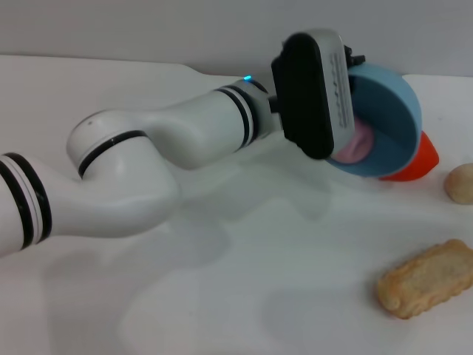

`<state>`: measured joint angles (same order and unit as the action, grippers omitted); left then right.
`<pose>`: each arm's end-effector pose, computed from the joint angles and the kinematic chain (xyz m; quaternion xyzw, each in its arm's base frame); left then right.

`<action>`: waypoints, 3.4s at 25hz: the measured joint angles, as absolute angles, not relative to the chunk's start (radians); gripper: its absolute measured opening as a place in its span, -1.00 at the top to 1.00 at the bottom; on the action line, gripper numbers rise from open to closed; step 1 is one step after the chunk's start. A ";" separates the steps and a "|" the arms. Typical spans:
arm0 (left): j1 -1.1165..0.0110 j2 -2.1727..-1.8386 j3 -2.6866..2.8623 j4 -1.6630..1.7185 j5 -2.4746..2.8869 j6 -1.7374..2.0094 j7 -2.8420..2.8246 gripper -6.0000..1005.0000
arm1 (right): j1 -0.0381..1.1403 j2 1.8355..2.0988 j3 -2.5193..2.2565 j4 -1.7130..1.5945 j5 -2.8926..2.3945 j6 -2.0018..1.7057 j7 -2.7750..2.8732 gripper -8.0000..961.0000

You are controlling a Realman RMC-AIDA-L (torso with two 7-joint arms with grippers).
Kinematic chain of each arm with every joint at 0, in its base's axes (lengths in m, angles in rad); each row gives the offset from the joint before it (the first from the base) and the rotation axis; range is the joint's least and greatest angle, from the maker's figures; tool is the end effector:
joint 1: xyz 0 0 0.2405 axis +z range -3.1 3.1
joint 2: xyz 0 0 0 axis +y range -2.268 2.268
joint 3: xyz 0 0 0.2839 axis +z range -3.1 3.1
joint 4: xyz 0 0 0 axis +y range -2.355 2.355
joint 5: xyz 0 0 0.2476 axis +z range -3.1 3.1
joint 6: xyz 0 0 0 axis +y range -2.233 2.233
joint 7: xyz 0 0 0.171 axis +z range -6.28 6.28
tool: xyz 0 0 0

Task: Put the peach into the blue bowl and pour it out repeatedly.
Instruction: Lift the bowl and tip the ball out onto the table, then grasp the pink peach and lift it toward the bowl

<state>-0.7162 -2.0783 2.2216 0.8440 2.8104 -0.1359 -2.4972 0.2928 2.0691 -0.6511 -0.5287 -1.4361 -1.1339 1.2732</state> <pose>-0.1154 0.4506 -0.1917 -0.8857 0.2356 -0.0342 0.3986 0.4184 0.3672 0.0214 -0.7367 0.3970 0.3299 0.4368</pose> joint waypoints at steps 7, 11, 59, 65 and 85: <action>-0.705 -2.078 2.245 0.837 2.805 -0.179 -2.431 0.99 | 0.302 2.068 -0.650 -0.517 -1.436 -1.132 1.269 -0.27; -0.679 -2.079 2.238 0.834 2.794 -0.246 -2.404 0.99 | 0.301 2.069 -0.650 -0.513 -1.436 -1.132 1.269 -0.27; -0.802 -2.074 1.891 0.624 2.107 0.096 -2.414 0.99 | 0.599 2.074 -1.017 -0.457 -2.054 -1.167 2.012 -0.26; -0.800 -2.075 1.892 0.623 2.106 0.095 -2.415 0.99 | 0.648 2.084 -1.099 -0.407 -2.025 -1.092 2.003 -0.26; -0.802 -2.077 1.893 0.624 2.106 0.089 -2.415 0.99 | 0.705 2.088 -1.235 -0.300 -1.854 -1.029 1.904 -0.15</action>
